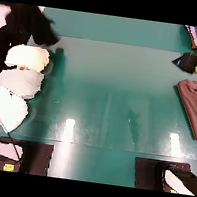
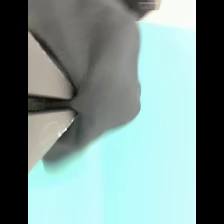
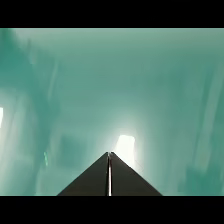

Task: Fold the shirts.

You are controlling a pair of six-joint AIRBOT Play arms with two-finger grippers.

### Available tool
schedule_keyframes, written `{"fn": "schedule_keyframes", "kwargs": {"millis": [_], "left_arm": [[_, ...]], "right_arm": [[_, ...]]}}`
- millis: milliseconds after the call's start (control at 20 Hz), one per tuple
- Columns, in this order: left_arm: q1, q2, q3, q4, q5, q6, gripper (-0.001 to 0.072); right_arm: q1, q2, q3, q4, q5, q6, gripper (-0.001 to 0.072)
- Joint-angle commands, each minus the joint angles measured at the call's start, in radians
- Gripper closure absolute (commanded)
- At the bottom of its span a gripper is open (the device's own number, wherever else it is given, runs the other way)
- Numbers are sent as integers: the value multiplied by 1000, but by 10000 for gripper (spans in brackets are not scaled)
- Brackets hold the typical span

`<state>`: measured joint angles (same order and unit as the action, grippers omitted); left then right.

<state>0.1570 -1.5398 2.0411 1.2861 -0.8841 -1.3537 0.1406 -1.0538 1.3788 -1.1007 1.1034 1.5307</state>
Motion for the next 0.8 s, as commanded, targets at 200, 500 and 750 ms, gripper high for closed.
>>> {"fn": "schedule_keyframes", "kwargs": {"millis": [200,500,750], "left_arm": [[-293,365,1,-14,-227,28,683],[-672,339,-323,-14,-376,-51,682],[-896,301,-696,-22,-219,-73,397]], "right_arm": [[-18,2,204,1,-29,-23,693],[-18,6,262,2,109,-23,693],[-18,65,200,2,119,-23,693]]}}
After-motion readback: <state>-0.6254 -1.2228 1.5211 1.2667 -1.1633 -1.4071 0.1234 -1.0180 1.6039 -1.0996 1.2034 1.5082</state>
